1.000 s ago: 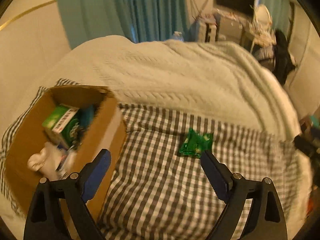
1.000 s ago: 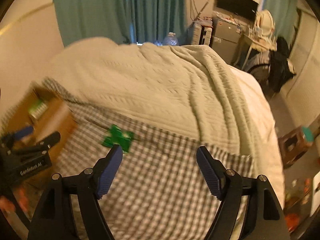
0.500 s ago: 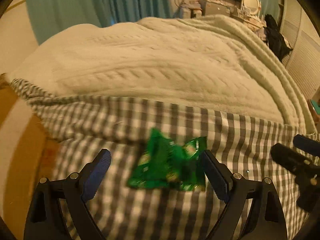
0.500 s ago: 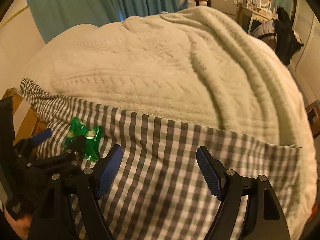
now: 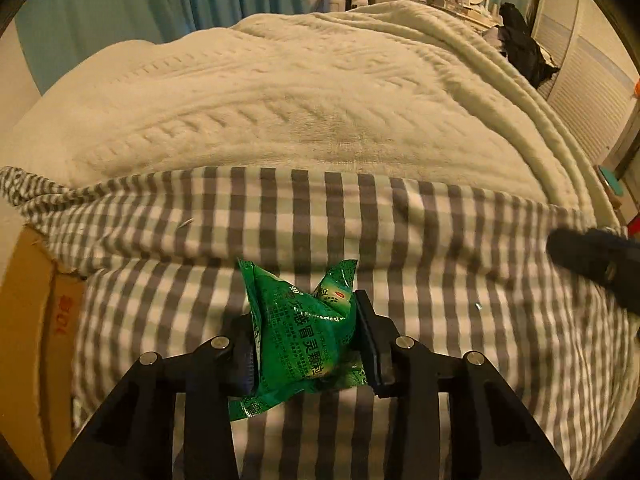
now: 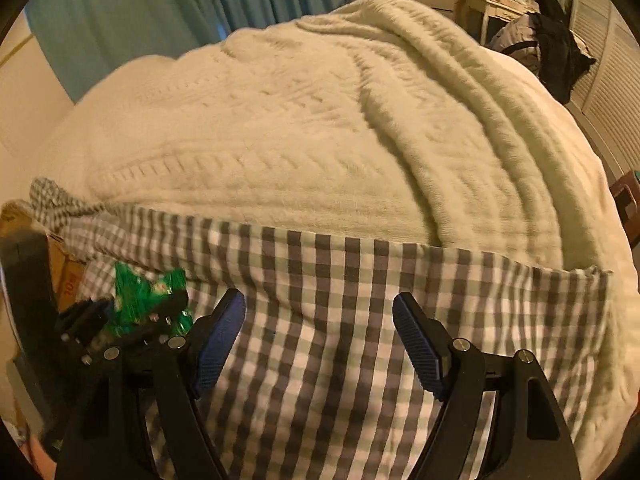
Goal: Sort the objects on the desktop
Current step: 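Carry the green packet into the box and open the left gripper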
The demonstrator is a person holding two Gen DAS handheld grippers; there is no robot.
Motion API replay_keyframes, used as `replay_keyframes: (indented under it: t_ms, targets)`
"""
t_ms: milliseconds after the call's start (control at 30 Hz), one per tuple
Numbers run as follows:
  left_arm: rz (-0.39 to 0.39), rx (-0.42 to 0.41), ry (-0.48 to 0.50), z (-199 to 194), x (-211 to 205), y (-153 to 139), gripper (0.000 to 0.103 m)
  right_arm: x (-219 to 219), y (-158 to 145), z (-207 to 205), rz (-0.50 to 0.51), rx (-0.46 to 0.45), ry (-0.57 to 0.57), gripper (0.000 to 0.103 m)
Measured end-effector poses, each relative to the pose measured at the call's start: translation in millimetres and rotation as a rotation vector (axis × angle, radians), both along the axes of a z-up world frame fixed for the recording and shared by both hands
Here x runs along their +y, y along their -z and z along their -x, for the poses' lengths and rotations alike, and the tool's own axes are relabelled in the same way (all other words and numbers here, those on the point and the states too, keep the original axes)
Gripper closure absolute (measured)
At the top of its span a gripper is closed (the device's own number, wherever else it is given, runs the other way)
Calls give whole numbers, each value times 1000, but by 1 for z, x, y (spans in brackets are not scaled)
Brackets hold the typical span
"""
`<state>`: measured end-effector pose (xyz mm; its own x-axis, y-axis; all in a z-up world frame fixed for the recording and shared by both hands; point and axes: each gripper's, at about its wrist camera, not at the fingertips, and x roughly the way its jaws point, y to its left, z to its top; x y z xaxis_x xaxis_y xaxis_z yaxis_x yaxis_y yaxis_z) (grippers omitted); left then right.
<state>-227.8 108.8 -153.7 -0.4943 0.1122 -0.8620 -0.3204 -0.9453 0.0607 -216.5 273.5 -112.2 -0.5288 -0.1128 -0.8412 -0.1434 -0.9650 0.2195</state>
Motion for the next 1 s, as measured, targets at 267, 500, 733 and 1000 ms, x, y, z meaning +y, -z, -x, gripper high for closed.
replay_keyframes:
  t_ms: [267,500,733,1000]
  targets:
    - [-126,122,-20,-36,-42,-105,62,-25,-87,-39,19,133,21,27]
    - [-202,270,-92,-61,-128,-226,62,-85,-192,-71,76,317,-14,22]
    - [-169,284,-187,-84,-226,-236,62,-170,-218,-91,160,323,-80,20]
    - [-64,245,-175,-100,-269,-185,46,-238,-169,-108,49,223,-115,12]
